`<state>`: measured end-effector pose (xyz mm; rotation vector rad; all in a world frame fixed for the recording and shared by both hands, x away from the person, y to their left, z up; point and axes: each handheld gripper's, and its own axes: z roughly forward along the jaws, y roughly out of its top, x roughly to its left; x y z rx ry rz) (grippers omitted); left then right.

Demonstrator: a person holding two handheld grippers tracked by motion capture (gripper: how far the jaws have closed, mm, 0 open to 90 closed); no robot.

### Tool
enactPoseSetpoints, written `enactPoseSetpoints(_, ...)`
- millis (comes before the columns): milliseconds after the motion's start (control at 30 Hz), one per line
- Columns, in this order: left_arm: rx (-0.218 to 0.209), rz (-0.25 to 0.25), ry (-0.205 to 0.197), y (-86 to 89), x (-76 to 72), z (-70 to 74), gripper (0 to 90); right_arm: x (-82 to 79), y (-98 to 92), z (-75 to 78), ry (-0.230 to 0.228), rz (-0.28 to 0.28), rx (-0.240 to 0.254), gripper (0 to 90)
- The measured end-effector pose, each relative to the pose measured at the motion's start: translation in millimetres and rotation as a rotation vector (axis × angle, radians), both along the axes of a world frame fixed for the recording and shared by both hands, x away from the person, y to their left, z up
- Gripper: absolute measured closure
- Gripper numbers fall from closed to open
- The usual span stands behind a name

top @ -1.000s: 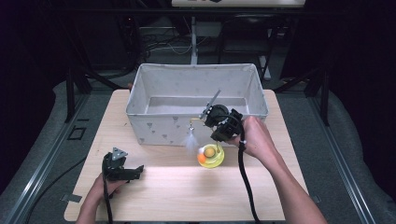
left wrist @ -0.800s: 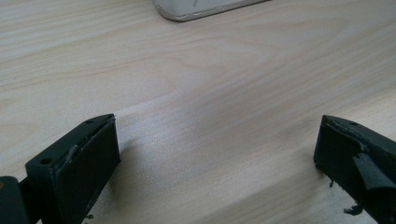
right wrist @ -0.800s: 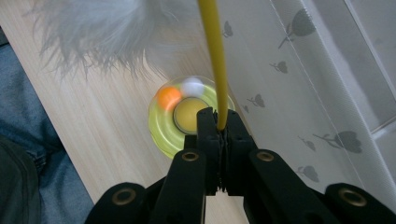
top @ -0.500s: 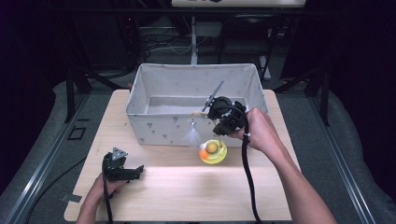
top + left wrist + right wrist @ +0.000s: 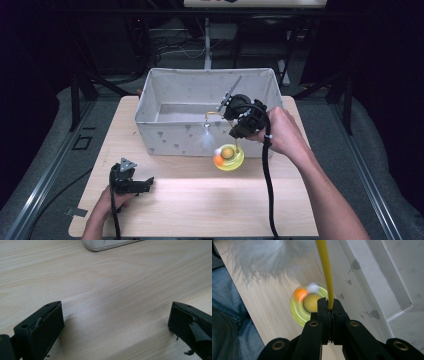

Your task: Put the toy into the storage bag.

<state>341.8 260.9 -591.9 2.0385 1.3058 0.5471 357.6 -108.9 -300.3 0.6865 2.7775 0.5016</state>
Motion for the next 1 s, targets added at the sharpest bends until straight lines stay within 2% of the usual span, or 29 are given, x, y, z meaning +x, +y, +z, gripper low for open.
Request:
enactPoseSetpoints(300,-0.002,0.002,0.002,-0.3,-0.3,0.0,0.3,-1.4,1.7,14.9,-0.009,0.009,-0.004,88.9)
enactPoseSetpoints(367,-0.001,0.0,0.002,-0.1,-0.2,0.0,0.3,-2.6,2.4,20.4,-0.014,0.016,-0.018,88.9)
enactPoseSetpoints(467,-0.001,0.0,0.001,-0.1,-0.1,0.0,0.2,-3.1,2.1,31.5,-0.025,0.02,0.001,88.9)
enactPoseSetpoints(733,0.001,-0.006,0.007,0.3,-0.1,0.5,0.2,-1.5,6.5,51.5,-0.048,0.031,0.001,88.9)
enactPoseSetpoints(1000,0.002,-0.006,0.007,0.3,-0.2,0.6,0.2,3.8,9.6,64.4,-0.049,0.031,0.003,88.9)
